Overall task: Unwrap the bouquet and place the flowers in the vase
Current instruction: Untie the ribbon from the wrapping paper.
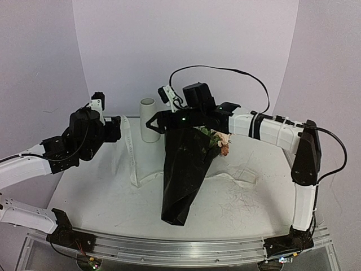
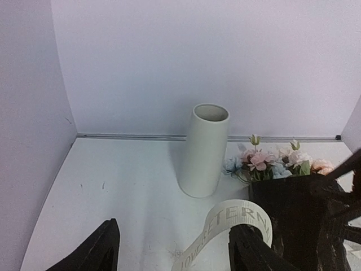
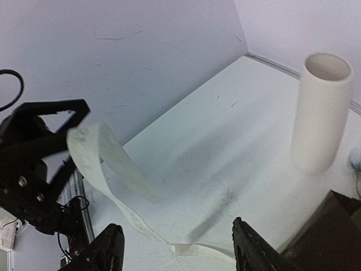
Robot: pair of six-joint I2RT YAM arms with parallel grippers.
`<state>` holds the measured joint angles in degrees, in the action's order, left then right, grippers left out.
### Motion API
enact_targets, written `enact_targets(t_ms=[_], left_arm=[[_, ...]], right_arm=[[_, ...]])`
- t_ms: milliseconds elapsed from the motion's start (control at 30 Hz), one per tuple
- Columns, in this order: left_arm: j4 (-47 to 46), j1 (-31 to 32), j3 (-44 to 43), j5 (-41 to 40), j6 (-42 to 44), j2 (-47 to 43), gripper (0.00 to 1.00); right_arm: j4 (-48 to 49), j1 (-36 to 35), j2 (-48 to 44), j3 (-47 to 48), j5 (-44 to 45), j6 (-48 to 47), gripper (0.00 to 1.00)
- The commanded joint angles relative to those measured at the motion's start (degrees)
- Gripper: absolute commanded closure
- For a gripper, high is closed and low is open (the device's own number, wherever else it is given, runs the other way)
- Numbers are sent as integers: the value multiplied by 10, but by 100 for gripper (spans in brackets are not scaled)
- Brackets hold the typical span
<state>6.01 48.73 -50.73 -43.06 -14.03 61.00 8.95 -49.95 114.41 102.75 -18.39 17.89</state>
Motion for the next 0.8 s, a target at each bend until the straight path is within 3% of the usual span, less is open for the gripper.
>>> enact_targets(t_ms=[0,200,400,467,667,767], left_arm=[[26,-3,-4,-62,-45,-6,32],[141,-30,-64,-95,-92,68,30],[217,-147,-87,86,-173,112,34],[236,-183,-90,110,-210,125,33],[324,-246,-125,121,-299,180,32],[393,-264,-152,86,-351,215,32]], right_arm=[[10,12,-103,-107,86,0,33],[5,17,-166,-231,147,25,34],[-2,17,-201,-292,172,38,34],[-13,17,-210,-304,183,43,34],[-29,17,-233,-349,260,62,34],[-33,17,-240,-363,281,68,34]])
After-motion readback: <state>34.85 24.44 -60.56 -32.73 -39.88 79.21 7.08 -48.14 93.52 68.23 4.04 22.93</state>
